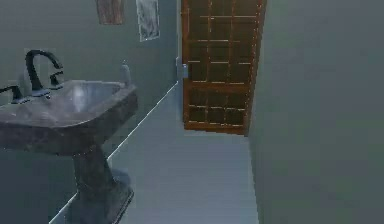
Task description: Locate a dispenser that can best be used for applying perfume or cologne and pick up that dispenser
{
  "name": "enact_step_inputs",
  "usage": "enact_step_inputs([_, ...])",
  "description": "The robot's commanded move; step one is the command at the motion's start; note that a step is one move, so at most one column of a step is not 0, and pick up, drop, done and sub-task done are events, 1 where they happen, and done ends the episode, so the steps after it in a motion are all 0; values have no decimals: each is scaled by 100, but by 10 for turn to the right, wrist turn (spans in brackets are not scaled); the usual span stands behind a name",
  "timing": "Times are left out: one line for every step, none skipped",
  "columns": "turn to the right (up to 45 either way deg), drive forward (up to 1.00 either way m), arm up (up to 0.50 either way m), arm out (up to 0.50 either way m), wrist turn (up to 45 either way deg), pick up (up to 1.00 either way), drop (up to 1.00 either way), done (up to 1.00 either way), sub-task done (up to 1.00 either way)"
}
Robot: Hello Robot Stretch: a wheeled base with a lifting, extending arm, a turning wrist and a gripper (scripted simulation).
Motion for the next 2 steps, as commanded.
enact_step_inputs([0, 100, 0, 0, 0, 0, 0, 0, 0])
enact_step_inputs([0, 75, 0, 0, 0, 0, 0, 0, 0])
